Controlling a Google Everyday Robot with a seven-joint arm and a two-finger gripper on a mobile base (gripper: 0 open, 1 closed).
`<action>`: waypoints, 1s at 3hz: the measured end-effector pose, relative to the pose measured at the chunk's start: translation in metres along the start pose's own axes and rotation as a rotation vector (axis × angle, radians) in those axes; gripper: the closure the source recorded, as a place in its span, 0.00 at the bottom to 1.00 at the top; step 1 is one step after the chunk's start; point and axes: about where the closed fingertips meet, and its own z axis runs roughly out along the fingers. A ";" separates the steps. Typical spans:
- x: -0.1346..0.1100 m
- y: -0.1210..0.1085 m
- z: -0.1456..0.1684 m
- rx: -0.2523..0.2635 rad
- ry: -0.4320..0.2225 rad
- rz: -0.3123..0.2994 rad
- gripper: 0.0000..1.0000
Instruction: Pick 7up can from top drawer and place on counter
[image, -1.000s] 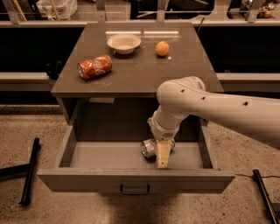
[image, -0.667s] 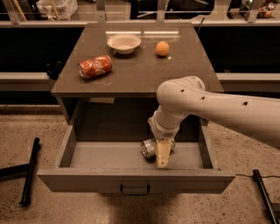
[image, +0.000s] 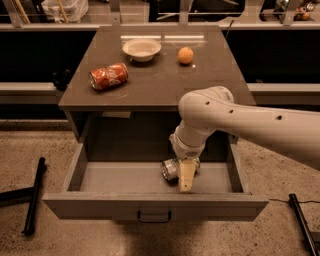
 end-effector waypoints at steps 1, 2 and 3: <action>0.006 -0.007 -0.015 0.013 -0.020 0.034 0.00; 0.008 -0.013 -0.040 0.025 -0.038 0.058 0.00; 0.006 -0.013 -0.044 0.022 -0.014 0.055 0.00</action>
Offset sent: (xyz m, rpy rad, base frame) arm 0.0178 -0.0253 0.0624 0.0746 -0.0147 -0.0864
